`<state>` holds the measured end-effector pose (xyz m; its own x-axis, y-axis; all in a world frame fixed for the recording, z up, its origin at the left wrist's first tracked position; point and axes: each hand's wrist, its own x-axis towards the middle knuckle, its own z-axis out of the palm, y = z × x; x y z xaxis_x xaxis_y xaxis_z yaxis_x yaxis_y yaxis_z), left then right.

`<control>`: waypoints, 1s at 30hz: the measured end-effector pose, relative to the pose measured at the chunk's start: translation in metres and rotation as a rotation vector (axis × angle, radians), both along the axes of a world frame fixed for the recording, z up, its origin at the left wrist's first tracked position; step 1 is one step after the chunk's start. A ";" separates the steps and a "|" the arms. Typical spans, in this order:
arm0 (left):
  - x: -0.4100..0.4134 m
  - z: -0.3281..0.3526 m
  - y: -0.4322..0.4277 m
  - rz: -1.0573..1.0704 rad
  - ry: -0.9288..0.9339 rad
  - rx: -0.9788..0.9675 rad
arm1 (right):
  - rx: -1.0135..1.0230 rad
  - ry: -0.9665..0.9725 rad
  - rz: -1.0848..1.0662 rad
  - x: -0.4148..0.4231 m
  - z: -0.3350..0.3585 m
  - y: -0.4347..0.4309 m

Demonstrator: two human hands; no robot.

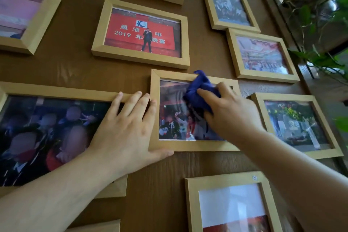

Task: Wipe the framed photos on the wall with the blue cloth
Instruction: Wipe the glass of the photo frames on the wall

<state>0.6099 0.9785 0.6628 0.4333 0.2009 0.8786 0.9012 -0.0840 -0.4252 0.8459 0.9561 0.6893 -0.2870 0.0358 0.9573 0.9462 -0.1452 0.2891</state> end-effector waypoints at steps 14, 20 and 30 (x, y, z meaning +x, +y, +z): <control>-0.001 0.000 0.000 0.002 0.008 0.029 | -0.041 -0.063 -0.128 0.030 -0.034 -0.006; 0.002 -0.002 0.002 0.001 -0.002 0.023 | -0.057 -0.017 -0.105 0.036 -0.043 -0.009; 0.003 -0.002 -0.002 -0.009 -0.006 0.028 | -0.108 -0.201 0.025 -0.034 -0.053 -0.009</control>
<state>0.6127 0.9762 0.6609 0.4299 0.1720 0.8863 0.9029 -0.0803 -0.4223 0.8120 0.9471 0.6358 -0.4738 0.1258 0.8716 0.8708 -0.0804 0.4850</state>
